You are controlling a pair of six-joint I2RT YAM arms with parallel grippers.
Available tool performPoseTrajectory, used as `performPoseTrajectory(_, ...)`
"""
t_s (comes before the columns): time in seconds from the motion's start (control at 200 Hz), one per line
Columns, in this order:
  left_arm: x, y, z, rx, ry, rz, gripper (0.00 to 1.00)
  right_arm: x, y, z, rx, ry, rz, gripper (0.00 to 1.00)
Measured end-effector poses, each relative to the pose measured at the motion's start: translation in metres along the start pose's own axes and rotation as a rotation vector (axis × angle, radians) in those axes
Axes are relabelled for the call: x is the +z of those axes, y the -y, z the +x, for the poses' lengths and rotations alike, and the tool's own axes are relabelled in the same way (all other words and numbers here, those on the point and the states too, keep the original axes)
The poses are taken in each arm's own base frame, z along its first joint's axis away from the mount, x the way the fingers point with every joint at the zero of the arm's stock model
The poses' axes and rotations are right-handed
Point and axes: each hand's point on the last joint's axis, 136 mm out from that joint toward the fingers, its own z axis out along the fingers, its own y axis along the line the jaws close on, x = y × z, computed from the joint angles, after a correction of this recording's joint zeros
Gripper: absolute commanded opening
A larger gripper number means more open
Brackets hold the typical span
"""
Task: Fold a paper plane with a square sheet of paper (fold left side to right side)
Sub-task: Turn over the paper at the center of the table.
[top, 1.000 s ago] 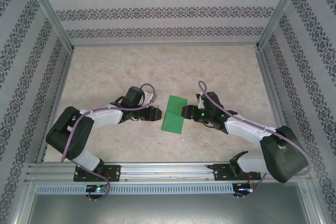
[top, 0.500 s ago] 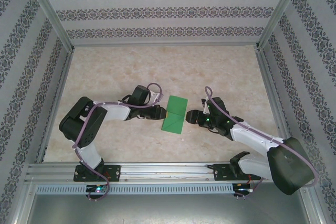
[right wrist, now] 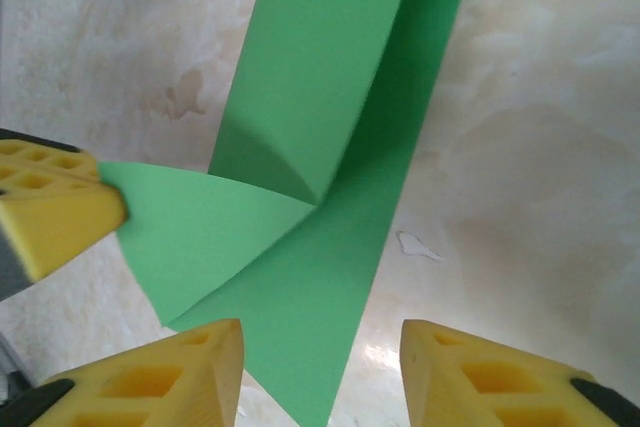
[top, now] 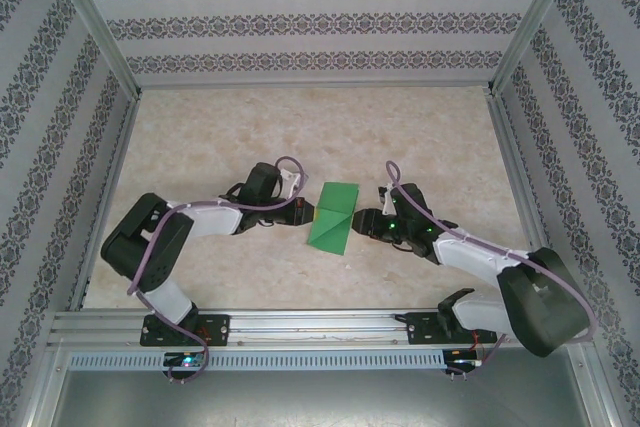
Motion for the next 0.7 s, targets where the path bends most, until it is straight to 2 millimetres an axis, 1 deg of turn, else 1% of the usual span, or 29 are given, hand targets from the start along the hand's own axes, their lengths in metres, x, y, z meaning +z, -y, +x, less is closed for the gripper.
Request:
performPoseTrajectory(0.06,-0.005,0.005,-0.006,0.014,0.034,0.009,0.00,0.004,-0.002,-0.002,0.007,0.002,-0.017,0.56)
performPoseTrajectory(0.14,-0.008,0.009,-0.012,0.023,0.065,0.016,0.00,0.010,-0.005,-0.004,0.020,0.004,-0.037,0.58)
performPoseTrajectory(0.305,-0.008,0.006,-0.012,0.011,0.080,0.009,0.00,0.025,-0.014,-0.003,0.020,-0.004,-0.078,0.59)
performPoseTrajectory(0.395,-0.008,0.006,-0.011,0.007,0.081,0.009,0.00,0.032,-0.019,-0.007,0.023,-0.003,-0.100,0.58)
performPoseTrajectory(0.49,-0.007,0.006,-0.012,0.006,0.085,0.011,0.00,0.040,-0.027,-0.011,0.025,0.001,-0.127,0.57)
performPoseTrajectory(0.55,-0.007,0.006,-0.012,0.003,0.085,0.010,0.00,0.045,-0.031,-0.013,0.025,0.000,-0.139,0.54)
performPoseTrajectory(0.62,-0.007,0.005,-0.012,0.001,0.085,0.008,0.00,0.049,-0.034,-0.014,0.030,-0.001,-0.152,0.49)
performPoseTrajectory(0.7,-0.006,0.003,-0.011,-0.002,0.081,0.006,0.00,0.053,-0.037,-0.014,0.028,-0.003,-0.165,0.39)
